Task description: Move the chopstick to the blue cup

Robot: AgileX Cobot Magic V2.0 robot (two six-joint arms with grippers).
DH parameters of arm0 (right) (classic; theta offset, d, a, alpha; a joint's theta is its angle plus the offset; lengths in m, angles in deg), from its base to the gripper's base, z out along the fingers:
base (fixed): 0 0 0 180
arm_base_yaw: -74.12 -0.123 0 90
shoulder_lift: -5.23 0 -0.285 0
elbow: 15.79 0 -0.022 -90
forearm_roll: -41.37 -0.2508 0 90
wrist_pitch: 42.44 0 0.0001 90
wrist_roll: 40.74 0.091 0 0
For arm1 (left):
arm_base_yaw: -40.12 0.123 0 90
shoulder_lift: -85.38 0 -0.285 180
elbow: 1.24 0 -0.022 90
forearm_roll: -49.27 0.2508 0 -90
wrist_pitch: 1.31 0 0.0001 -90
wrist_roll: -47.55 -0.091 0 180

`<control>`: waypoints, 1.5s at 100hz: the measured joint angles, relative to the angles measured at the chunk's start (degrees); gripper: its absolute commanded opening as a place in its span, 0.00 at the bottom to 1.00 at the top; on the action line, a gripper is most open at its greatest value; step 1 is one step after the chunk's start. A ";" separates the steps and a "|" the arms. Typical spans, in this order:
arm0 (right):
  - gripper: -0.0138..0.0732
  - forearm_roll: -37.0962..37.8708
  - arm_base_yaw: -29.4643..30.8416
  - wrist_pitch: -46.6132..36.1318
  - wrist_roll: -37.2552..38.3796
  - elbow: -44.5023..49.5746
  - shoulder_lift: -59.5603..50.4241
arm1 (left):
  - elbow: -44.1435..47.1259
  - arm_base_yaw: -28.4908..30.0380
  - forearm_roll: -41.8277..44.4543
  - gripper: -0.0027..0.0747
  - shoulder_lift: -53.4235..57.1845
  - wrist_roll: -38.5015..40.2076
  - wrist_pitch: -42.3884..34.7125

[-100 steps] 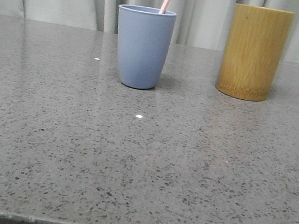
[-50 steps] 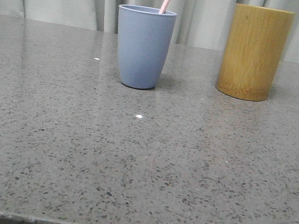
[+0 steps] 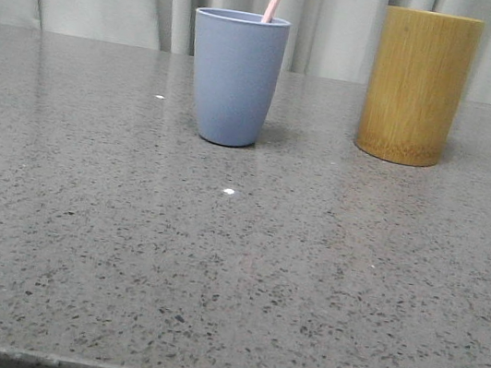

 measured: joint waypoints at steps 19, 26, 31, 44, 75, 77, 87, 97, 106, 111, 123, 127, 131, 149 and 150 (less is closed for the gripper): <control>0.08 0.00 0.04 0.00 0.00 0.00 0.00 | 15.44 0.00 0.89 0.01 9.31 0.00 -12.89; 0.08 0.00 0.13 0.00 0.00 0.00 0.00 | 20.37 0.00 1.75 0.01 12.93 0.00 -15.68; 0.08 0.00 0.13 0.00 0.00 0.00 0.00 | 23.31 0.00 2.38 0.01 15.44 0.00 -16.91; 0.08 0.00 0.13 0.00 0.00 0.00 0.00 | 28.73 0.00 4.05 0.01 21.79 0.11 -17.90; 0.08 -0.13 0.13 0.00 0.00 0.00 0.00 | 30.21 0.00 7.59 0.01 23.50 2.14 -18.81; 0.08 -0.13 0.13 0.00 0.00 0.00 0.00 | 30.21 0.00 8.20 0.01 23.50 2.91 -18.81; 0.08 -0.13 0.13 0.00 0.00 0.00 0.00 | 30.21 0.00 10.04 0.01 23.50 5.21 -19.29; 0.08 -0.13 0.13 0.00 0.00 0.00 0.00 | 30.21 0.00 10.51 0.01 23.50 5.88 -20.04; 0.08 -0.13 0.13 0.00 0.00 0.00 0.00 | 30.21 0.00 10.73 0.01 23.50 6.02 -20.57; 0.08 -0.13 0.13 0.00 0.00 0.00 0.00 | 30.21 0.00 10.73 0.01 23.50 6.02 -20.86; 0.08 -0.13 0.13 0.00 0.00 0.00 0.00 | 30.21 0.00 10.73 0.01 23.50 6.02 -20.99; 0.08 -0.13 0.13 0.00 0.00 0.00 0.00 | 30.21 0.00 10.73 0.01 23.50 6.02 -21.07; 0.08 -0.13 0.13 0.00 0.00 0.00 0.00 | 30.21 0.00 10.73 0.01 23.50 6.02 -21.11; 0.08 -0.13 0.13 0.00 0.00 0.00 0.00 | 30.21 0.00 10.73 0.01 23.50 6.02 -21.32; 0.08 -0.13 0.13 0.00 0.00 0.00 0.00 | 30.21 0.00 10.73 0.01 23.50 6.02 -21.32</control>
